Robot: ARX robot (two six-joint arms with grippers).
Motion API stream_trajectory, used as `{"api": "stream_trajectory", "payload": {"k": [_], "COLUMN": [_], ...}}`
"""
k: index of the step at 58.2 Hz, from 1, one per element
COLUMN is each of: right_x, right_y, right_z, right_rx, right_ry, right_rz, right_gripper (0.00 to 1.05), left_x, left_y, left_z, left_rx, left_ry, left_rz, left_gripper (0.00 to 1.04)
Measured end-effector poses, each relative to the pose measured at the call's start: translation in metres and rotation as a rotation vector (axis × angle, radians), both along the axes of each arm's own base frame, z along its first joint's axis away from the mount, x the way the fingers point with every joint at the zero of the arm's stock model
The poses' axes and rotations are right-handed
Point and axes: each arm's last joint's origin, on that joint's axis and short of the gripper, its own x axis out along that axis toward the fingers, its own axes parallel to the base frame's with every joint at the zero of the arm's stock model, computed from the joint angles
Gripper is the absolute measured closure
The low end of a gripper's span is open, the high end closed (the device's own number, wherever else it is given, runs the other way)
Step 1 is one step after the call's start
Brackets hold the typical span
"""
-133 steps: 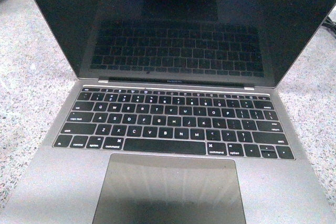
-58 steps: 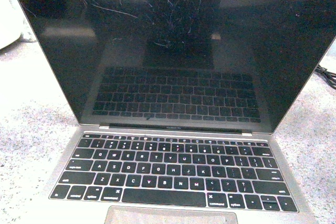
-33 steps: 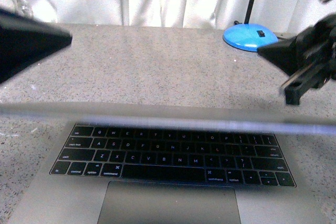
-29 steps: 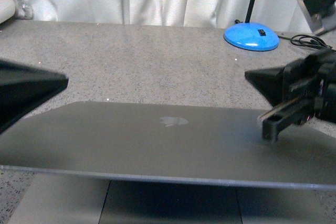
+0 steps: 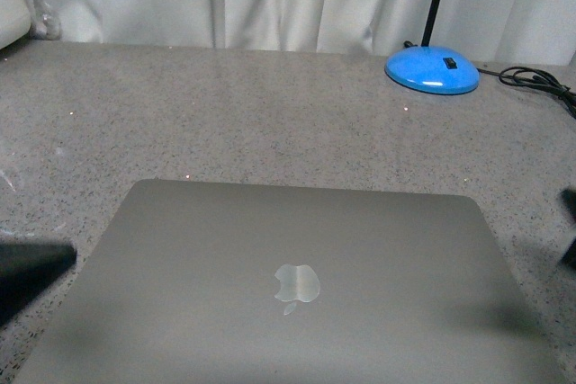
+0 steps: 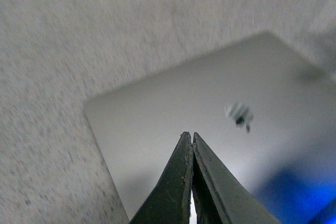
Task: Close laptop
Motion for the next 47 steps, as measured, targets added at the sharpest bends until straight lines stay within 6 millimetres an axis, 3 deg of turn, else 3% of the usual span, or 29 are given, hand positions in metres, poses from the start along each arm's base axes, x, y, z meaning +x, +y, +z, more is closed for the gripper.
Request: {"api": "stream_trajectory", "payload": {"k": [6, 12, 23, 26, 31, 37, 47], "right_x": [-0.007, -0.035, -0.081, -0.089, -0.102, -0.110, -0.112], "right_y": [-0.044, -0.057, -0.044, -0.042, -0.042, -0.043, -0.043], "right_z": [0.046, 0.064, 0.058, 0.055, 0.041, 0.036, 0.037], "right_rx": [-0.107, -0.175, -0.196, -0.215, -0.247, -0.259, -0.267], "right_ry": [-0.113, -0.163, -0.231, -0.229, -0.188, -0.188, -0.205], "right_rz": [-0.172, -0.267, -0.319, -0.235, -0.090, -0.081, -0.081], "right_gripper": [1.03, 1.03, 1.03, 1.03, 1.03, 1.03, 1.03], "left_x": [0.004, -0.014, -0.054, -0.060, -0.062, -0.062, -0.063], "left_y": [0.008, 0.020, 0.043, 0.048, 0.055, 0.059, 0.059], "left_z": [0.058, 0.072, 0.042, 0.031, 0.015, -0.011, -0.011], "left_rx": [-0.130, -0.204, -0.298, -0.297, -0.219, -0.166, -0.145], "left_ry": [-0.087, -0.091, -0.037, -0.079, -0.266, -0.306, -0.325], "left_rz": [0.049, 0.071, 0.143, 0.219, 0.443, 0.549, 0.550], "left_gripper": [1.01, 1.01, 1.01, 1.01, 1.01, 1.01, 1.01]}}
